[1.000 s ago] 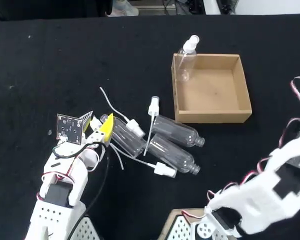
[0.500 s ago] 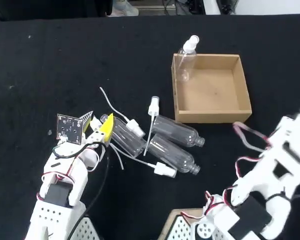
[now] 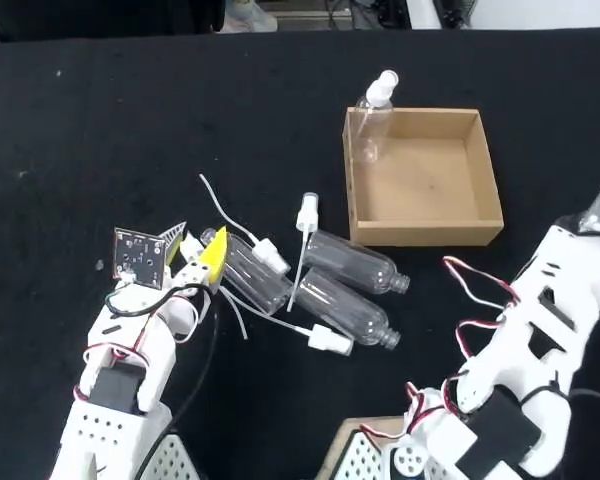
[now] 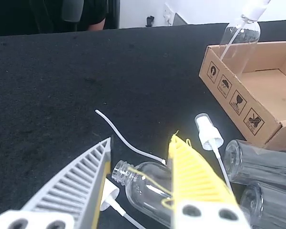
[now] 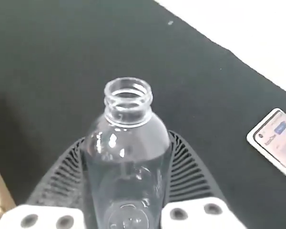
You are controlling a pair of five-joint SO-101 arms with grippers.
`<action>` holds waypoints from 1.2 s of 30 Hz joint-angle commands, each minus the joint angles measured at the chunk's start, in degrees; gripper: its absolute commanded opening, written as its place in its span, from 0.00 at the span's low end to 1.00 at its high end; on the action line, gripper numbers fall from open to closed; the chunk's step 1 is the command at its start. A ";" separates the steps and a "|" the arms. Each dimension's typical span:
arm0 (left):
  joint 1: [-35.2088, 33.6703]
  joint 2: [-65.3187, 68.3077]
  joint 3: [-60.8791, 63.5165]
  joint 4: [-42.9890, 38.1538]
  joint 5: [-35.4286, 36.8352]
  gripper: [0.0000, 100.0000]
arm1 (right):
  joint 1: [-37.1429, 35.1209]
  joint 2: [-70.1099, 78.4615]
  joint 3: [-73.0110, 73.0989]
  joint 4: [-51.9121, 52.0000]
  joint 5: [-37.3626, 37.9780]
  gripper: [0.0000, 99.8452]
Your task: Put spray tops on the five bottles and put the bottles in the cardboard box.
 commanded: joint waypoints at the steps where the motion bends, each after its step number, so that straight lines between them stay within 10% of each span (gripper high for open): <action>1: 0.57 -0.62 1.27 0.09 -0.62 0.19 | 1.23 -3.30 3.47 -10.99 -2.64 0.01; 30: 0.57 -0.62 1.27 -0.09 -0.62 0.19 | 3.87 19.74 15.16 -50.46 -1.58 0.02; 36: 0.57 -0.62 1.27 0.09 -0.62 0.19 | 2.46 20.18 15.60 -50.20 1.49 0.18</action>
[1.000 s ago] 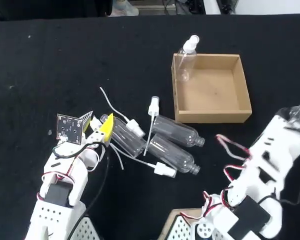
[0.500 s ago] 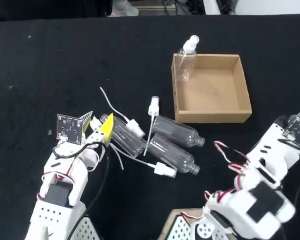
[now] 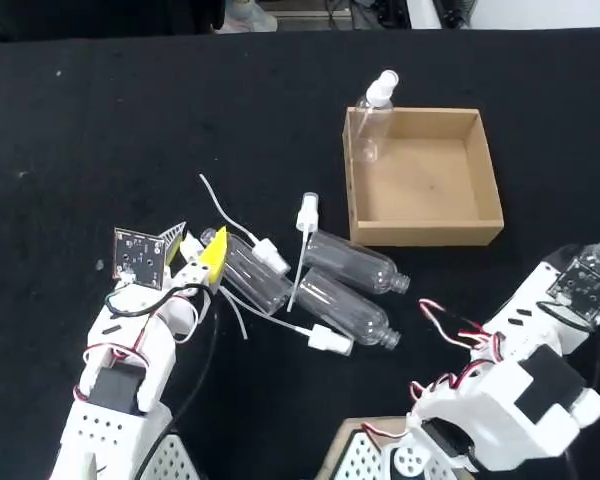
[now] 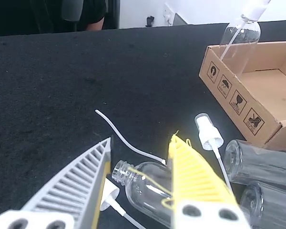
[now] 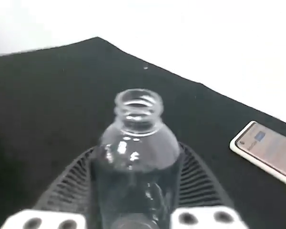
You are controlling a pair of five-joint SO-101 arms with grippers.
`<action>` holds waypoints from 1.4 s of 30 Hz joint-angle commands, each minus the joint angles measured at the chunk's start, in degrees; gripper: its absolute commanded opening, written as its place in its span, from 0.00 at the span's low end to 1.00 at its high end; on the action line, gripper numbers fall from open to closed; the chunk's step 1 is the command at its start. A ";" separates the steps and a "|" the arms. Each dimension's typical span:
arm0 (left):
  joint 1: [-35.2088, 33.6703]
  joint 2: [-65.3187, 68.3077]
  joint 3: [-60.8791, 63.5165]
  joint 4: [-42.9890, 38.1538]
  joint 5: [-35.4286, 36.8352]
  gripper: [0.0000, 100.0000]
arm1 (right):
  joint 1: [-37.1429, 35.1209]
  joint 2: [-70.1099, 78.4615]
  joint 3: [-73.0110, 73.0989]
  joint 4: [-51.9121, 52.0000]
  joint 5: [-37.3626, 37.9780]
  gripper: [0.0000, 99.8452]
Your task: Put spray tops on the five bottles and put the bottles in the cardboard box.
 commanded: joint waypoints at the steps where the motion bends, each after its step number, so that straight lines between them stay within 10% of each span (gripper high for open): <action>1: 0.57 -0.62 1.27 0.09 -0.62 0.19 | -1.23 -0.13 0.22 -1.67 0.97 0.20; 36: 0.57 -0.62 1.27 -0.18 -0.62 0.19 | -3.34 -18.86 6.02 12.04 5.45 0.35; 42: 0.57 -0.62 1.27 0.00 -0.62 0.19 | -3.34 -23.34 -0.22 28.66 5.10 0.35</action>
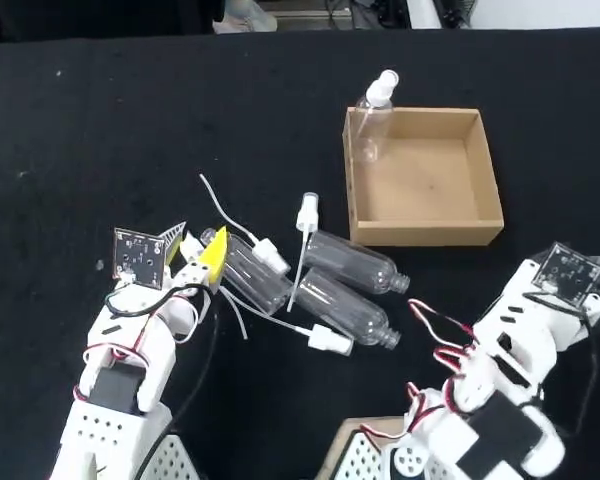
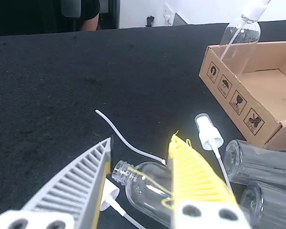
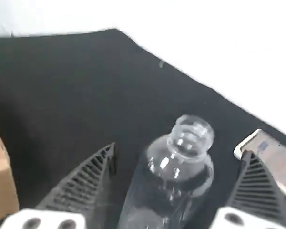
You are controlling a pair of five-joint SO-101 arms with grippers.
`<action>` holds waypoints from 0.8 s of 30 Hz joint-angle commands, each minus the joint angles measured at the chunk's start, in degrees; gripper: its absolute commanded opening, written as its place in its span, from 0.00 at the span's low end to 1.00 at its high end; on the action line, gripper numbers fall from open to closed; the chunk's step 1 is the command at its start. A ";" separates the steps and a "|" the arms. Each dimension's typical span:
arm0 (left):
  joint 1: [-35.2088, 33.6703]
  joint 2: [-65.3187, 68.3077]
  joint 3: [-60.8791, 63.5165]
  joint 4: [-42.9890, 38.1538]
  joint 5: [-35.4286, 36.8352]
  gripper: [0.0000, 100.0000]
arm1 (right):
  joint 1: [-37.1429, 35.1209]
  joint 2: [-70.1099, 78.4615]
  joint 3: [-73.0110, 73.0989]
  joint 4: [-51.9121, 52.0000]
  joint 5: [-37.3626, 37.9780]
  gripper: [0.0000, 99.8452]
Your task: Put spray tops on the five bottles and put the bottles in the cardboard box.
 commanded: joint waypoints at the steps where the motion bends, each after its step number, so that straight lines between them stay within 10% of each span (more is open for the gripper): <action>1: 0.57 -0.62 1.27 0.00 -0.62 0.19 | -0.35 -3.30 -7.69 11.52 0.00 0.35; 24: 0.57 -0.62 1.27 0.00 -0.70 0.19 | -0.44 -3.47 -15.08 24.00 0.44 0.35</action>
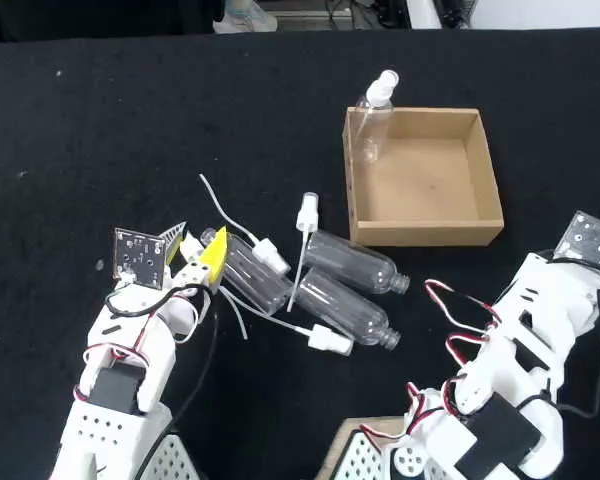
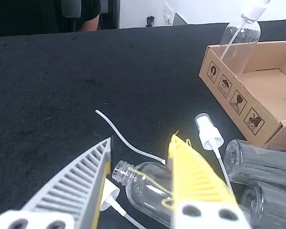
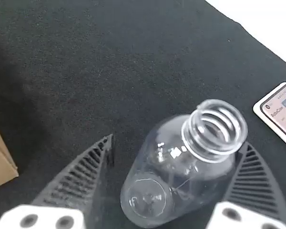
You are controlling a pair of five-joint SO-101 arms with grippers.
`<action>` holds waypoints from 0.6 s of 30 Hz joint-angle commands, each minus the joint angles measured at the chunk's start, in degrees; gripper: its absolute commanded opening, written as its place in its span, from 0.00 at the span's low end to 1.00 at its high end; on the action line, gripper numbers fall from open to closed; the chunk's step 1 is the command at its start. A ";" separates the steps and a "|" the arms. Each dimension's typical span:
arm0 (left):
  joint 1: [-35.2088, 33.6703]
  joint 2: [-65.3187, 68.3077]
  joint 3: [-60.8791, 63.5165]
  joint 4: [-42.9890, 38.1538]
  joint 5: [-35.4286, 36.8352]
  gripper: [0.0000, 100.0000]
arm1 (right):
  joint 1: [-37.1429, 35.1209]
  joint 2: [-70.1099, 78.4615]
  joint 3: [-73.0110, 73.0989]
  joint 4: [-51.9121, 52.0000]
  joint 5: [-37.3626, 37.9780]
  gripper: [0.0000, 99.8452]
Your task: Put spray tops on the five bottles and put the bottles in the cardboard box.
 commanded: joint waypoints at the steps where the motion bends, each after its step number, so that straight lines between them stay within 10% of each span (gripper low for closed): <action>1: 0.57 -0.62 1.27 0.00 -0.53 0.19 | -0.53 -3.21 -4.09 0.00 0.44 0.35; 11: 0.57 -0.62 1.27 0.09 -0.53 0.19 | -0.26 -3.38 -4.00 0.00 0.53 0.33; 18: 0.57 -0.62 1.27 0.09 -0.53 0.19 | -0.26 -3.38 -3.91 0.00 0.44 0.01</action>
